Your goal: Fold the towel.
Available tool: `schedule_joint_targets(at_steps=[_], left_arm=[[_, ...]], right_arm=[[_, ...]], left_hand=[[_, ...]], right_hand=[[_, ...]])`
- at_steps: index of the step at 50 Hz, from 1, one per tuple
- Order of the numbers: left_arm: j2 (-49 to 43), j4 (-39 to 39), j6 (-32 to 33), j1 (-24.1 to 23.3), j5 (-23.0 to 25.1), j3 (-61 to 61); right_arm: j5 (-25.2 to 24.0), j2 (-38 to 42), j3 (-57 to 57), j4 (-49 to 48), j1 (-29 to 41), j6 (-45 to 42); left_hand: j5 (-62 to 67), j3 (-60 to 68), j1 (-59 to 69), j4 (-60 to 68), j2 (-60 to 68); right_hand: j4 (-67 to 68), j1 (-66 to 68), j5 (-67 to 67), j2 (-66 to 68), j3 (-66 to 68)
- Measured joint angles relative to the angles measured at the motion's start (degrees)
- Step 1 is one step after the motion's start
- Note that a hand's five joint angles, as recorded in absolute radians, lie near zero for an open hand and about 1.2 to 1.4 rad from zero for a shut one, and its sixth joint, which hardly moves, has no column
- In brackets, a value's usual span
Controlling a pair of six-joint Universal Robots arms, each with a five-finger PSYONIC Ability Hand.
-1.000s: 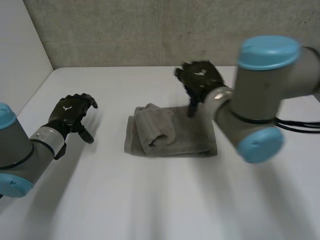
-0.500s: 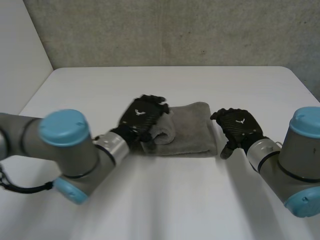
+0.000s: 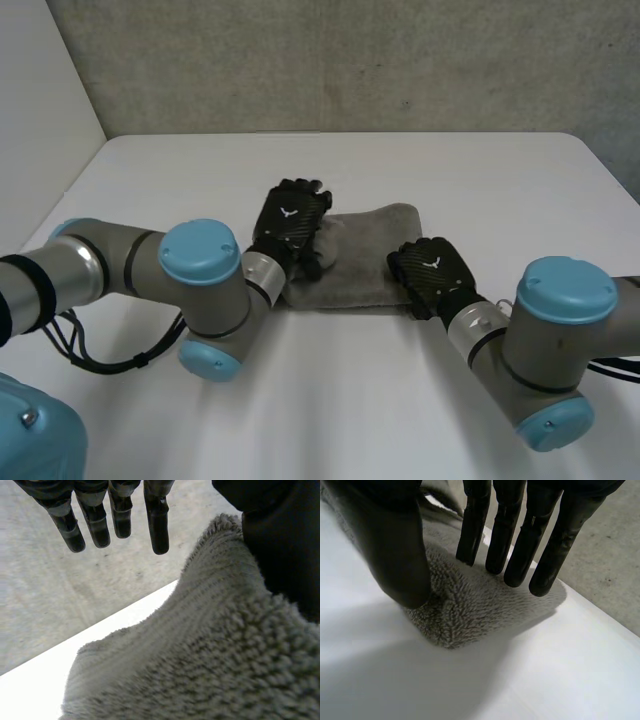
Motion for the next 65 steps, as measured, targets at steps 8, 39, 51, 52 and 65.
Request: schedule_joint_targets(at_steps=[8,39,51,52,65], left_arm=[[3.48,0.44,-0.85,4.88,-9.24,-4.33],[12.79,0.48,-6.98,3.26,-4.12,-14.96],[3.44,-0.22,-5.52,3.07,1.77,-5.64],[2.47,-0.27,-5.12,3.2,1.66,-4.79],[-4.04,0.01,-1.61,7.23,-6.57,2.69]], right_arm=[[1.1,2.27,-1.25,-0.12,1.38,-1.01],[2.13,0.93,-0.38,0.55,0.79,-2.3],[2.11,0.9,-0.26,1.73,0.83,-2.26],[2.11,0.92,-0.27,1.83,0.82,-2.26],[2.03,1.23,-0.49,2.25,0.71,-2.33]], left_hand=[[-0.02,0.0,0.0,0.0,0.0],[0.1,0.0,0.0,0.0,0.0],[2.49,0.62,0.76,0.23,1.04],[2.69,0.7,0.87,0.23,1.15],[2.95,0.82,0.87,0.23,1.36]], right_hand=[[1.34,1.28,1.13,1.05,1.09],[1.25,1.16,1.08,0.95,0.96],[0.7,-0.03,0.22,0.43,-0.13],[0.7,-0.08,0.21,0.43,-0.13],[0.65,-0.1,0.0,0.19,-0.31]])
